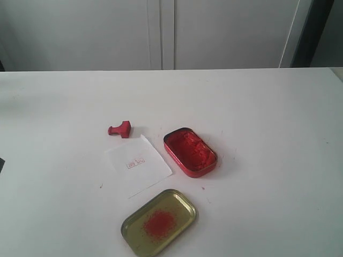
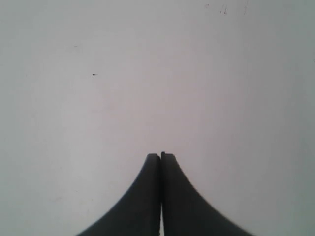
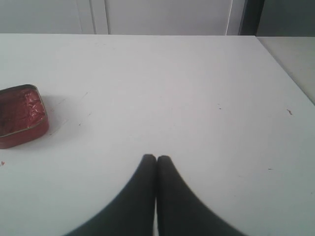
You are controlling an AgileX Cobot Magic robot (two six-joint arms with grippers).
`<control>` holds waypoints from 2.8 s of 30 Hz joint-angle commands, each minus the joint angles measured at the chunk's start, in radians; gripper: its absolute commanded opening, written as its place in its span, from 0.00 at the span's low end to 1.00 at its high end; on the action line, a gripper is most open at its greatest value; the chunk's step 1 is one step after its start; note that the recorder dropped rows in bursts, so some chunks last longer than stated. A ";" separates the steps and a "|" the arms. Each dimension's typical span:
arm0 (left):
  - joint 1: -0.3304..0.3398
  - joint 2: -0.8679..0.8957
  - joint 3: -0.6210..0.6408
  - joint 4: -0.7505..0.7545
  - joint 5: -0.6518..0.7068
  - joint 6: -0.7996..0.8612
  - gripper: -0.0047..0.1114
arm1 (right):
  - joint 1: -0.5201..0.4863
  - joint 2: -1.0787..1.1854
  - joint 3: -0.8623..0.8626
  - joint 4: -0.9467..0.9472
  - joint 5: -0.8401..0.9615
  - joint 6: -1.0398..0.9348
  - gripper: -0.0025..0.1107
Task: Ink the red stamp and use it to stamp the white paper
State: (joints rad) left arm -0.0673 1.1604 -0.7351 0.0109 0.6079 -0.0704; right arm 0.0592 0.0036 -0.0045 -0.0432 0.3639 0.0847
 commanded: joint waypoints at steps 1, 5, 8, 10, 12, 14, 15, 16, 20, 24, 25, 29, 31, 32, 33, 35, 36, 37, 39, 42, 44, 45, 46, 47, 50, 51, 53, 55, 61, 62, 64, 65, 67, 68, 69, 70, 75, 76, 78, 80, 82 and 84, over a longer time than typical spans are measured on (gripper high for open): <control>-0.005 -0.010 0.007 -0.005 0.012 -0.002 0.04 | 0.001 -0.004 0.004 -0.006 -0.014 0.000 0.02; -0.005 -0.010 0.007 -0.005 0.012 -0.002 0.04 | 0.001 -0.004 0.004 -0.006 -0.014 0.000 0.02; -0.005 -0.010 0.007 -0.005 0.012 -0.002 0.04 | 0.001 -0.004 0.004 -0.006 -0.014 0.000 0.02; -0.005 -0.010 0.007 -0.005 0.012 -0.002 0.04 | 0.001 -0.004 0.004 -0.006 -0.014 0.000 0.02; -0.005 -0.010 0.007 -0.005 0.012 -0.002 0.04 | 0.001 -0.004 0.004 -0.006 -0.014 0.000 0.02; -0.005 -0.010 0.007 -0.005 0.012 -0.002 0.04 | 0.001 -0.004 0.004 -0.006 -0.014 0.000 0.02; -0.005 -0.010 0.007 -0.005 0.012 -0.002 0.04 | 0.001 -0.004 0.004 -0.006 -0.014 0.000 0.02; -0.005 -0.010 0.007 -0.005 0.012 -0.002 0.04 | 0.001 -0.004 0.004 -0.006 -0.014 0.000 0.02; -0.005 -0.010 0.007 -0.005 0.012 -0.002 0.04 | 0.001 -0.004 0.004 -0.006 -0.014 0.000 0.02; -0.005 -0.014 0.007 -0.005 0.012 -0.002 0.04 | 0.001 -0.004 0.004 -0.006 -0.014 0.000 0.02; -0.005 -0.020 0.007 -0.005 0.012 -0.002 0.04 | 0.001 -0.004 0.004 -0.006 -0.014 0.000 0.02; -0.005 -0.074 0.007 -0.005 0.000 -0.002 0.04 | 0.001 -0.004 0.004 -0.006 -0.014 0.000 0.02; -0.005 -0.113 0.007 -0.005 -0.004 -0.002 0.04 | 0.001 -0.004 0.004 -0.006 -0.014 0.000 0.02; -0.005 -0.142 0.007 -0.005 -0.008 -0.002 0.04 | 0.001 -0.004 0.004 -0.006 -0.014 0.000 0.02; -0.005 -0.163 0.007 -0.005 -0.008 -0.002 0.04 | 0.001 -0.004 0.004 -0.006 -0.014 0.000 0.02; -0.005 -0.214 0.007 -0.005 -0.008 -0.002 0.04 | 0.001 -0.004 0.004 -0.006 -0.014 0.000 0.02; -0.005 -0.235 0.007 -0.005 -0.008 -0.002 0.04 | 0.001 -0.004 0.004 -0.006 -0.014 0.000 0.02; -0.005 -0.259 0.007 -0.005 -0.008 -0.002 0.04 | 0.001 -0.004 0.004 -0.006 -0.014 0.000 0.02; -0.005 -0.303 0.007 -0.005 -0.008 -0.002 0.04 | 0.001 -0.004 0.004 -0.006 -0.014 0.000 0.02; -0.005 -0.362 0.007 -0.005 -0.008 -0.002 0.04 | 0.001 -0.004 0.004 -0.006 -0.014 0.000 0.02; -0.005 -0.401 0.007 -0.011 -0.008 -0.004 0.04 | 0.001 -0.004 0.004 -0.006 -0.014 0.000 0.02; -0.005 -0.415 0.007 -0.011 -0.008 -0.006 0.04 | 0.001 -0.004 0.004 -0.006 -0.014 0.000 0.02; -0.005 -0.430 0.007 -0.011 -0.008 -0.008 0.04 | 0.001 -0.004 0.004 -0.006 -0.014 0.000 0.02; -0.005 -0.444 0.007 -0.011 -0.008 -0.008 0.04 | 0.001 -0.004 0.004 -0.006 -0.014 0.000 0.02; -0.005 -0.483 0.007 -0.011 -0.001 -0.008 0.04 | 0.001 -0.004 0.004 -0.006 -0.014 0.000 0.02; -0.005 -0.492 0.007 -0.011 0.007 -0.008 0.04 | 0.001 -0.004 0.004 -0.006 -0.014 0.000 0.02; -0.005 -0.516 0.007 -0.011 0.032 -0.006 0.04 | 0.001 -0.004 0.004 -0.006 -0.014 0.000 0.02; -0.005 -0.537 0.007 -0.005 0.054 -0.004 0.04 | 0.001 -0.004 0.004 -0.006 -0.014 0.000 0.02; -0.005 -0.600 0.007 0.009 0.069 -0.002 0.04 | 0.001 -0.004 0.004 -0.006 -0.014 0.000 0.02; -0.005 -0.610 0.009 0.013 0.070 -0.002 0.04 | 0.001 -0.004 0.004 -0.006 -0.014 0.000 0.02; -0.005 -0.629 0.021 0.021 0.062 -0.002 0.04 | 0.001 -0.004 0.004 -0.006 -0.014 0.000 0.02; -0.005 -0.641 0.033 0.025 0.057 -0.002 0.04 | 0.001 -0.004 0.004 -0.006 -0.014 0.000 0.02; -0.005 -0.665 0.064 0.027 0.041 -0.002 0.04 | 0.001 -0.004 0.004 -0.006 -0.014 0.000 0.02; -0.005 -0.678 0.086 0.027 0.028 -0.002 0.04 | 0.001 -0.004 0.004 -0.006 -0.014 0.000 0.02; -0.005 -0.692 0.110 0.027 0.011 -0.002 0.04 | 0.001 -0.004 0.004 -0.006 -0.014 0.000 0.02; -0.005 -0.707 0.131 0.027 -0.005 -0.002 0.04 | 0.001 -0.004 0.004 -0.006 -0.014 0.000 0.02; -0.005 -0.787 0.260 0.038 -0.096 -0.002 0.04 | 0.001 -0.004 0.004 -0.006 -0.014 0.000 0.02; -0.005 -0.800 0.278 0.046 -0.101 -0.002 0.04 | 0.001 -0.004 0.004 -0.006 -0.014 0.000 0.02; -0.005 -0.835 0.313 0.065 -0.103 -0.002 0.04 | 0.001 -0.004 0.004 -0.006 -0.014 0.000 0.02; -0.005 -0.870 0.342 0.068 -0.115 -0.002 0.04 | 0.001 -0.004 0.004 -0.006 -0.014 0.000 0.02; -0.005 -0.905 0.369 0.081 -0.123 -0.002 0.04 | 0.001 -0.004 0.004 -0.006 -0.014 0.000 0.02; -0.005 -0.936 0.388 0.089 -0.123 -0.002 0.04 | 0.001 -0.004 0.004 -0.006 -0.014 0.000 0.02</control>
State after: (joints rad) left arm -0.0673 0.2684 -0.3752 0.0899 0.4969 -0.0704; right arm 0.0592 0.0036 -0.0045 -0.0432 0.3639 0.0847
